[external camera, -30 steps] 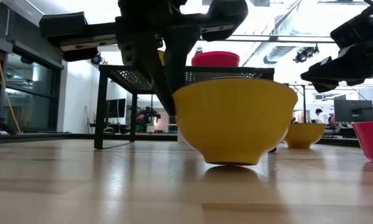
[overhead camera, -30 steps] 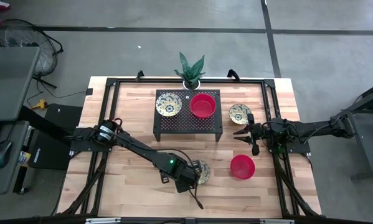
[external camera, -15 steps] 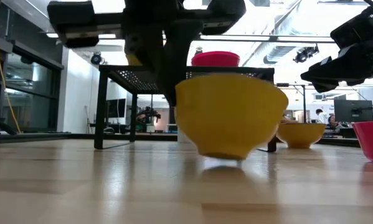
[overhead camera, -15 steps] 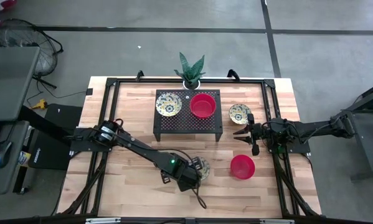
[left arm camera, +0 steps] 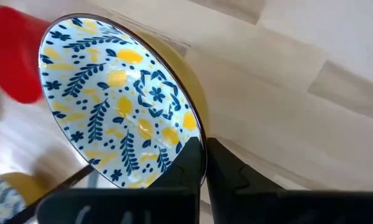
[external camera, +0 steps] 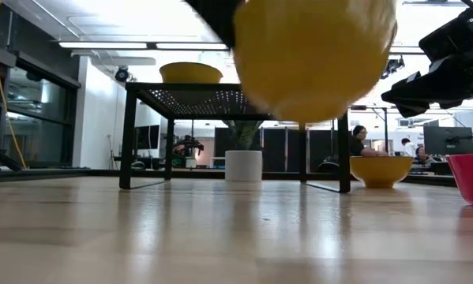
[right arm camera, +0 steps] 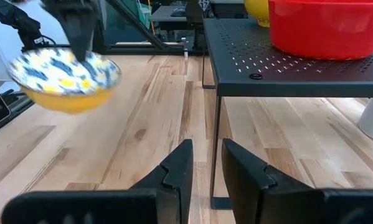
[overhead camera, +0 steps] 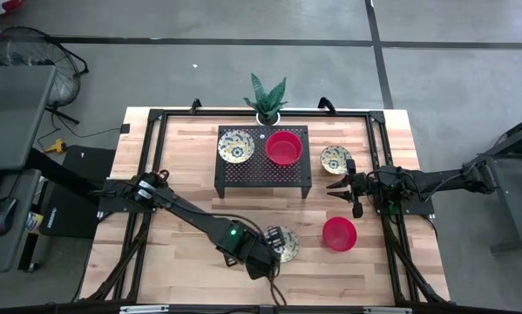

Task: Pick & Place Mini bowls
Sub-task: Stack the bottom yellow bowl on the yellow bowl on the shelf

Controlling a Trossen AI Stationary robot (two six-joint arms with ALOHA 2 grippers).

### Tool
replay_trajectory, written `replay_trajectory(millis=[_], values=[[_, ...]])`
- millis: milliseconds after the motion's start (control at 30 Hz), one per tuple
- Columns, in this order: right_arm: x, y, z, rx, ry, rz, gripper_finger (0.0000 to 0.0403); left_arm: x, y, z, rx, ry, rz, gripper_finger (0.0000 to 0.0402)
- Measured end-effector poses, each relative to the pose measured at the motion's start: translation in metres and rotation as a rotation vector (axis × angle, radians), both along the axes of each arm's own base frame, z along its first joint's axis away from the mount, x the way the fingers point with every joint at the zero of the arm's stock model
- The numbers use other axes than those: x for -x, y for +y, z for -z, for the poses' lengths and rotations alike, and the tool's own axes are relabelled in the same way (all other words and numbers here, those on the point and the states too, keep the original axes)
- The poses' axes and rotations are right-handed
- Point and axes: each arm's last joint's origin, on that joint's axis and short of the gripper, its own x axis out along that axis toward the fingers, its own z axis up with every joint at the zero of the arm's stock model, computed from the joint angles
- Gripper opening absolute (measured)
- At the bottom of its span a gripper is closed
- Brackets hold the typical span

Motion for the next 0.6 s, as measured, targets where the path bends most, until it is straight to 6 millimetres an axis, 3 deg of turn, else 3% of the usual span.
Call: replay_trajectory(millis=[333,600], values=[[0.000,0.000,0.000,0.000,0.000,0.000,0.0073,0.013,-0.001,-0.065,0.022,-0.112,-0.120,0.0000],[0.000,0.000,0.000,0.000,0.000,0.000,0.0073,0.035,0.031,-0.104,-0.020,-0.166,-0.342,0.0000]])
